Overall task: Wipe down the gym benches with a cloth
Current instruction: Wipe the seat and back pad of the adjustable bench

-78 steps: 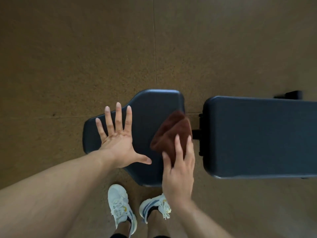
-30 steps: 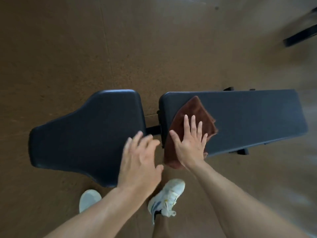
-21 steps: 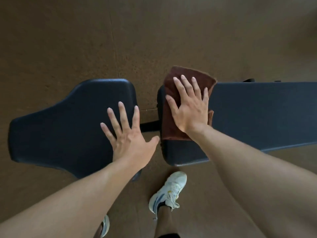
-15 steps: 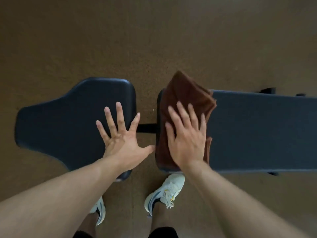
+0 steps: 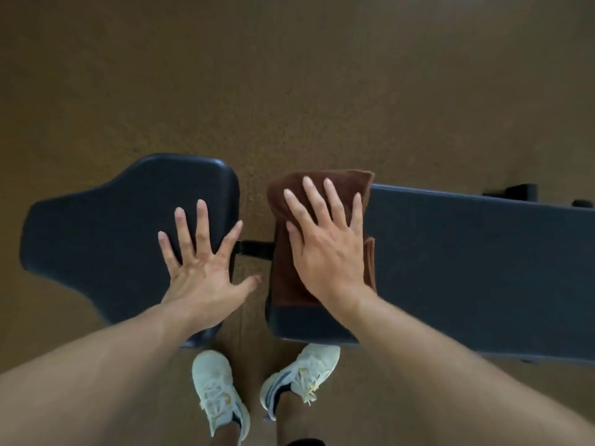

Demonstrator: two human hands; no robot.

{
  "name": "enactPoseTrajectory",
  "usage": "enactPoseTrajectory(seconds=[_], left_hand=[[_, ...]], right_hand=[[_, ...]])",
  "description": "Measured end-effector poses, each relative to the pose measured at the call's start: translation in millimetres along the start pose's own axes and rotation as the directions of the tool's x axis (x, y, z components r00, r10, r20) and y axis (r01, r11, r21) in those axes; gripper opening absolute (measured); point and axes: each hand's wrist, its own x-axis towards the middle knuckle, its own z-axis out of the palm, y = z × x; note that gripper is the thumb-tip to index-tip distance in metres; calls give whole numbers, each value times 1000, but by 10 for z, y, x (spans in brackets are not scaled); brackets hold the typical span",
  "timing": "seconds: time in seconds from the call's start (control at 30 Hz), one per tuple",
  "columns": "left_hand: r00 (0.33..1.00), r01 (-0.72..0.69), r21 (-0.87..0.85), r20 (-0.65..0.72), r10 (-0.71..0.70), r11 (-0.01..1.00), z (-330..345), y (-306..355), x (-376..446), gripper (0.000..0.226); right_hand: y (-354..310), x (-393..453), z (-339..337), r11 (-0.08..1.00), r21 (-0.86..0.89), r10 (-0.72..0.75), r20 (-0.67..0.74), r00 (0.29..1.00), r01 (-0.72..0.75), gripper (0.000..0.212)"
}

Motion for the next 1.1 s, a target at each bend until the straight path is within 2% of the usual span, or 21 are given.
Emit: enactPoseTrajectory(seconds=[0.07, 0.13, 0.23, 0.4, 0.57, 0.63, 0.7, 0.77, 0.83, 0.9, 0.97, 1.03, 1.1], left_hand=[[1000, -3, -17, 17, 4, 1000, -33, -15, 0, 98], [999, -9, -28, 42, 10, 1000, -53, -24, -8, 97], [1000, -20, -33, -10, 20, 999, -26, -29, -13, 95], [995, -50, -55, -87, 45, 997, 11, -53, 16, 88], [993, -52, -120, -109, 39, 991, 61, -84, 29, 74], [992, -32, -168, -124, 11, 985, 70, -93, 23, 66], [978, 11, -193, -203, -51, 981, 131, 22, -27, 65], [944, 16, -263, -314, -101, 965, 226, 319, -126, 68], [945, -18, -402, -306, -116, 915, 292, 790, -204, 72], [959, 58, -562, -200, -203, 825, 321, 1233, -237, 83], [943, 202, -613, -89, -321, 764, 342, 1472, -196, 99], [935, 278, -553, -30, -353, 786, 355, 1532, -128, 114], [937, 299, -523, 1, -350, 798, 368, 1520, -74, 117]], right_hand=[[35, -546, -18, 999, 48, -5, -4, 1000, 5, 48], [116, -1102, -18, 999, 32, -39, 60, 997, 37, 45], [203, -1419, -75, 999, -20, -44, 144, 989, 48, 44], [101, -812, -137, 994, -95, -37, 235, 971, 61, 63], [-135, 36, -39, 995, -101, 8, 143, 990, 6, 66], [-141, 65, 0, 996, -88, -17, 114, 993, 27, 65], [-45, -19, -3, 996, -56, -64, 102, 993, 70, 63], [127, -121, -56, 992, -32, -117, 86, 989, 120, 60], [491, -232, -125, 995, -25, -100, 76, 992, 102, 58], [1083, -420, -242, 998, -43, 54, 63, 997, -51, 58], [1844, -673, -404, 940, -68, 336, 23, 942, -334, 58], [2482, -952, -592, 777, -31, 629, -3, 777, -629, 60], [2721, -1093, -709, 617, 41, 787, -7, 617, -786, 62]])
